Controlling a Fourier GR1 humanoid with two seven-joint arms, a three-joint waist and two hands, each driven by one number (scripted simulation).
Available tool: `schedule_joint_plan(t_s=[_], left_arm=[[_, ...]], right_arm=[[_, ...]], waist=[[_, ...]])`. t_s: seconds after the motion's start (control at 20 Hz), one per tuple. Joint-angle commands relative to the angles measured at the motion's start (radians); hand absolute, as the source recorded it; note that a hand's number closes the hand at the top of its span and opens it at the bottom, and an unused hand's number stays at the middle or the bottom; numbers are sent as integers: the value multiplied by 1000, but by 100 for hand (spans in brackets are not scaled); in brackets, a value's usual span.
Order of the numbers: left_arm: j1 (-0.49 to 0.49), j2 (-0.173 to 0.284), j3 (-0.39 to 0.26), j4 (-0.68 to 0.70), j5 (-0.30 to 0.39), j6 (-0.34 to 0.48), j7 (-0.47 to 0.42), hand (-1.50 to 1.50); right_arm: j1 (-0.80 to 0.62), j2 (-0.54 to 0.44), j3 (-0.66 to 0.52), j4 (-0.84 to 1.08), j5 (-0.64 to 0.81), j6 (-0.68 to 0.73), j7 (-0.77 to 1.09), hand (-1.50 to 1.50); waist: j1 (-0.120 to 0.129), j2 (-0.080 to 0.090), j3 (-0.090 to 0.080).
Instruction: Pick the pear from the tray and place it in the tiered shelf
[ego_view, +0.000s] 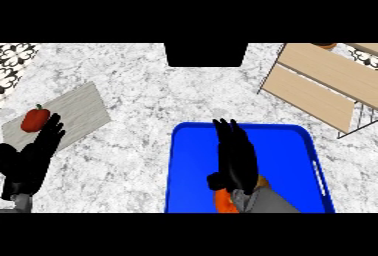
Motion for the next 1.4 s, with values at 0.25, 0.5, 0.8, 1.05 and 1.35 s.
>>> schedule_joint_plan(t_s=[0.25, 0.5, 0.8, 1.05, 1.35], left_arm=[[-8, 6, 9, 8, 17, -40, -1, 0], [14, 5, 20, 21, 8, -31, -20, 0], [4, 7, 30, 31, 19, -53, -16, 0], [24, -1, 37, 3, 16, -45, -18, 0], [33, -26, 29, 25, -12, -31, -30, 0]], right_arm=[[-113, 116, 44, 54, -61, 566, 304, -150], [-134, 114, 21, 153, -136, 746, 312, -150], [-209, 77, -43, 201, -172, 885, 298, -150], [-203, 84, -56, 255, -160, 913, 274, -150], [-177, 44, -87, 261, -117, 931, 231, -150]], waist=[[4, 7, 1], [13, 9, 1], [0, 7, 2], [6, 8, 4], [1, 9, 5]])
